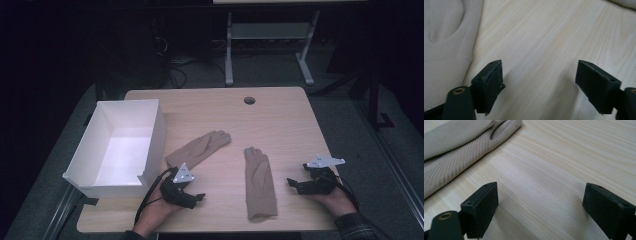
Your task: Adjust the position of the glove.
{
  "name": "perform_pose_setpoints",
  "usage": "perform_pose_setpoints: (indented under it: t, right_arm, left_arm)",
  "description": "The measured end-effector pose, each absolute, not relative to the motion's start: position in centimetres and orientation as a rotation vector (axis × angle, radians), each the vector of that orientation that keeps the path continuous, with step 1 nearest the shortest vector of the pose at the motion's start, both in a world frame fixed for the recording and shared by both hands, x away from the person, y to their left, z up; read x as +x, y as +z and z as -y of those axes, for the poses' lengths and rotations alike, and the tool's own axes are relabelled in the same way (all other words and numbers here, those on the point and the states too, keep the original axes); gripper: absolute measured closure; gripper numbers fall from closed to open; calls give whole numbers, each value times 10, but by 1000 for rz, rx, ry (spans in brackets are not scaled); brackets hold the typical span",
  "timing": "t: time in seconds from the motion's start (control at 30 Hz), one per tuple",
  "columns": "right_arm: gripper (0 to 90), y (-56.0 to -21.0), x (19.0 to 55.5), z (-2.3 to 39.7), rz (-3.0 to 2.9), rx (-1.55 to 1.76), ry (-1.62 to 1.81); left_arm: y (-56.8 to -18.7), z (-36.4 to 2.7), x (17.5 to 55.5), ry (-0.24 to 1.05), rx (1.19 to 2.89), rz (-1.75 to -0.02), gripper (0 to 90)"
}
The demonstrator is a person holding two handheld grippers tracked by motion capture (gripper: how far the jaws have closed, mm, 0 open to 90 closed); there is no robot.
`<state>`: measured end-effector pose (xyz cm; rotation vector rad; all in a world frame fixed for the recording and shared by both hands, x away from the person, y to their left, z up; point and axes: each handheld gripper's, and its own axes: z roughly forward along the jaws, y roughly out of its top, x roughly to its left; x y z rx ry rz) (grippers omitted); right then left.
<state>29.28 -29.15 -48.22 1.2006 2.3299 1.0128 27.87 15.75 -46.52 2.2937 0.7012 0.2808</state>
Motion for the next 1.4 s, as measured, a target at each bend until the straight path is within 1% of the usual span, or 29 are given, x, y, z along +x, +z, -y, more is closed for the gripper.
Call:
perform_pose_setpoints:
  t: [0.03, 0.13, 0.2, 0.3, 0.33, 0.37, 0.4, 0.43, 0.47, 0.53, 0.57, 0.6, 0.67, 0.83, 0.93, 1.1, 1.13, 1.4]
  right_arm:
    - [123, -482, 293, 291, -2330, 1201, 1013]
    - [123, -482, 293, 291, -2330, 1201, 1013]
    - [123, -482, 293, 291, -2330, 1203, 1012]
    - [123, -482, 293, 291, -2328, 1205, 1013]
    - [123, -482, 293, 291, -2328, 1204, 1013]
    - [123, -482, 293, 291, -2328, 1204, 1013]
    - [123, -482, 293, 291, -2328, 1205, 1014]
    - [123, -482, 293, 291, -2328, 1205, 1013]
    - [123, -482, 293, 291, -2328, 1205, 1014]
    - [123, -482, 293, 291, -2328, 1205, 1014]
    - [123, -482, 293, 291, -2329, 1204, 1014]
    - [124, -482, 293, 291, -2329, 1203, 1013]
    - [123, -482, 294, 291, -2330, 1202, 1014]
    - [124, -482, 294, 291, -2330, 1202, 1015]
    - [124, -482, 294, 291, -2335, 1192, 1016]
    - [124, -482, 294, 291, -2336, 1192, 1016]
    - [124, -482, 294, 291, -2336, 1191, 1016]
    - [124, -482, 294, 290, -2336, 1194, 1018]
  left_arm:
    - [-463, -156, 280, 277, 2285, -711, 247]
    - [-456, -154, 285, 288, 2263, -727, 360]
    - [-452, -152, 289, 298, 2247, -728, 472]
    - [-449, -149, 296, 291, 2249, -747, 564]
    - [-449, -147, 300, 300, 2247, -749, 632]
    - [-449, -147, 300, 300, 2247, -749, 665]
    - [-448, -146, 303, 300, 2249, -752, 665]
    - [-447, -146, 306, 298, 2240, -755, 699]
    - [-446, -145, 309, 298, 2239, -765, 765]
    - [-444, -144, 314, 314, 2241, -777, 812]
    - [-443, -143, 318, 310, 2234, -788, 812]
    - [-442, -143, 321, 311, 2227, -793, 856]
    - [-440, -141, 329, 307, 2219, -818, 895]
    - [-441, -138, 340, 321, 2219, -851, 897]
    - [-441, -136, 350, 368, 2231, -861, 897]
    - [-441, -135, 362, 400, 2216, -877, 897]
    - [-442, -134, 365, 386, 2231, -879, 897]
    - [-451, -126, 377, 403, 2295, -873, 897]
